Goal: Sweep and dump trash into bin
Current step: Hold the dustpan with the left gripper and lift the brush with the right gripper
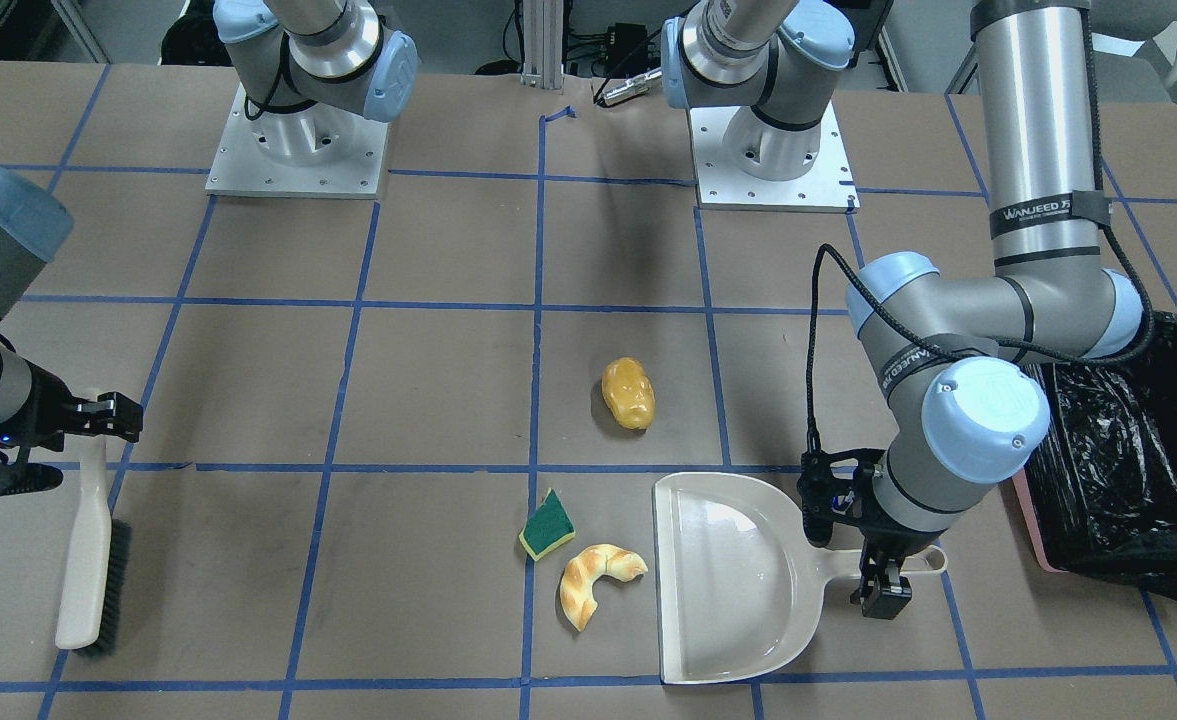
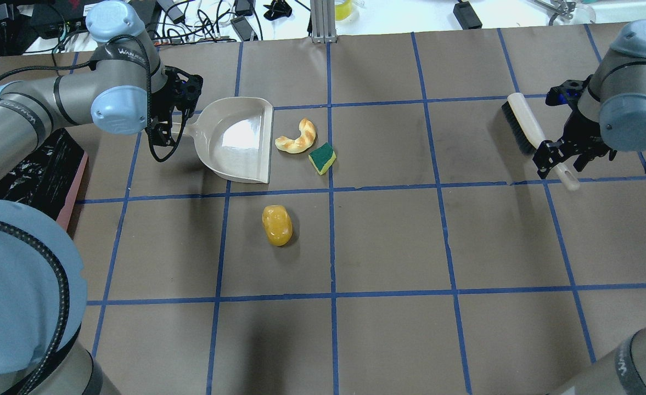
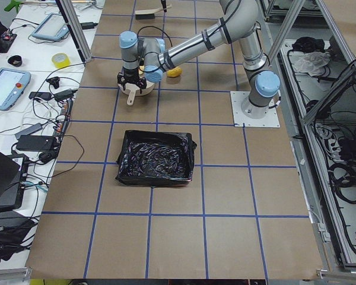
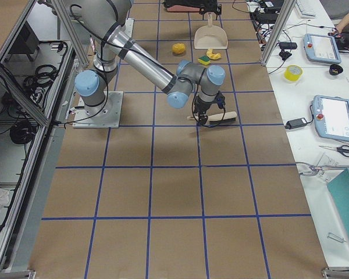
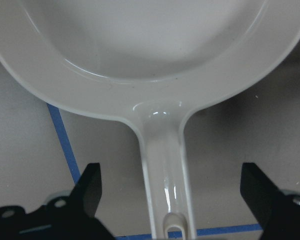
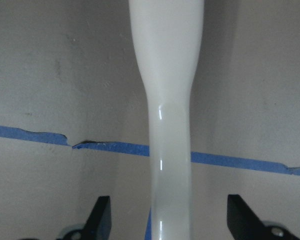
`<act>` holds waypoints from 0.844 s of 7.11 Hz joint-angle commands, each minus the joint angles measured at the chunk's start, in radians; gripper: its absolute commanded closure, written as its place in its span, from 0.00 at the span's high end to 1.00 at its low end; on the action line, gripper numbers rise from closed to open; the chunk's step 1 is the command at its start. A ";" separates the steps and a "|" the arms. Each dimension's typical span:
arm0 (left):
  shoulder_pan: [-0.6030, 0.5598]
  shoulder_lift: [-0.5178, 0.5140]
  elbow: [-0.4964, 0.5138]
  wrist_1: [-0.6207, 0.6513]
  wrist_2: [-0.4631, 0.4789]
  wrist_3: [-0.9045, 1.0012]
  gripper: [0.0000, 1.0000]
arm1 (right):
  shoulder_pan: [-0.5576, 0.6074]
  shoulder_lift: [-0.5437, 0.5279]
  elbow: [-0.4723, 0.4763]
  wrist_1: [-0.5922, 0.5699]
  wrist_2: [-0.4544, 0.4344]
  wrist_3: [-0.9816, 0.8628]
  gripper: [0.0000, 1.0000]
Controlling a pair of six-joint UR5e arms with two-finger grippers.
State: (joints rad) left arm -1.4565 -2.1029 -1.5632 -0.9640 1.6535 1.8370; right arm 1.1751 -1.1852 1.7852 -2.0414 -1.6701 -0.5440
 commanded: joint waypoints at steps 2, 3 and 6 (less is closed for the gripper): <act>0.028 -0.019 -0.005 0.005 -0.008 -0.159 1.00 | 0.000 0.004 0.003 0.001 -0.002 0.004 0.65; 0.030 -0.019 -0.005 0.005 -0.009 -0.160 1.00 | 0.000 0.000 0.003 0.003 -0.003 0.006 0.62; 0.030 -0.003 -0.003 0.007 -0.032 -0.159 0.33 | 0.000 -0.004 -0.001 0.006 -0.002 0.007 0.62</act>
State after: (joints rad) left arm -1.4269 -2.1153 -1.5674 -0.9574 1.6245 1.6777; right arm 1.1750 -1.1879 1.7858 -2.0363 -1.6728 -0.5375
